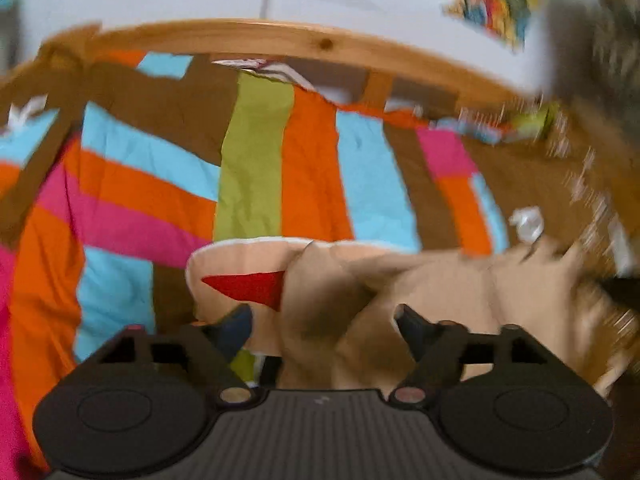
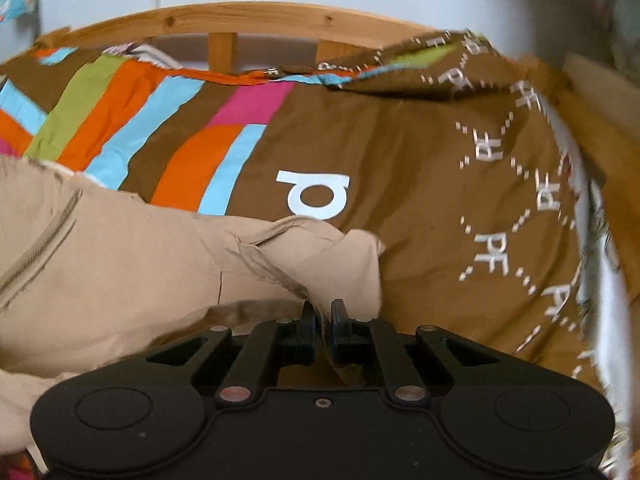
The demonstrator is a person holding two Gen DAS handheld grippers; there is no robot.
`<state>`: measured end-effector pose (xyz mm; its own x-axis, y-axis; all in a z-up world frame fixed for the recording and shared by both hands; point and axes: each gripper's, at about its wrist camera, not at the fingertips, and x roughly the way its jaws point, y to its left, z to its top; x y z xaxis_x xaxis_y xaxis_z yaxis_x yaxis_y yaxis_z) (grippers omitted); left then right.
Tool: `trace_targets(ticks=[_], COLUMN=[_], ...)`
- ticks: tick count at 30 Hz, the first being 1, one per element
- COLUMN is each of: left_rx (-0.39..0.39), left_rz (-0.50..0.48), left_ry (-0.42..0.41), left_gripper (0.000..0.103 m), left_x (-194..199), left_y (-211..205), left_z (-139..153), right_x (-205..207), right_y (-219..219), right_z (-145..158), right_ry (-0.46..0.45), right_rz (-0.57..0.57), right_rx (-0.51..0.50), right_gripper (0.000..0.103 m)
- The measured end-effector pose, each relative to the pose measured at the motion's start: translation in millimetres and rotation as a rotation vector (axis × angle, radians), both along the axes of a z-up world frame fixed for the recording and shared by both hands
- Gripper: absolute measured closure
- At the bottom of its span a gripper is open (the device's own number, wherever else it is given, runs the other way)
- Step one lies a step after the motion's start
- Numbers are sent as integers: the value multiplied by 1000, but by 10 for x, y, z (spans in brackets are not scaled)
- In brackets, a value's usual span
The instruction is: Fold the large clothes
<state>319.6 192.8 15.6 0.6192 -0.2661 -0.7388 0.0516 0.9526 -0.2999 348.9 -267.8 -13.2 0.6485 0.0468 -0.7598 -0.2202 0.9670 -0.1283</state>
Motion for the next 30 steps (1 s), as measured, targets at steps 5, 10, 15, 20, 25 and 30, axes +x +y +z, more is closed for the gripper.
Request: trace_targets(ticks=[5, 10, 15, 20, 25, 30], left_rx=[-110, -75, 30, 96, -28, -194], left_rz=[57, -33, -167, -133, 104, 345], left_ry=[-106, -174, -165, -150, -200, -176], left_gripper=[9, 5, 7, 88, 103, 103], left_x=[-378, -854, -1002, -880, -1014, -1180], left_y=[234, -74, -557, -700, -306, 445], left_z=[140, 80, -126, -159, -22, 73], right_x=[-89, -452, -682, -737, -838, -905], right_y=[-158, -589, -806, -864, -836, -779], right_z=[59, 303, 270, -19, 49, 525], right_ry=[-32, -144, -109, -35, -99, -225], right_rz=[-51, -98, -133, -235, -286, -255], right_rx=[124, 356, 362, 411, 503, 454], right_gripper=[90, 16, 17, 38, 102, 103])
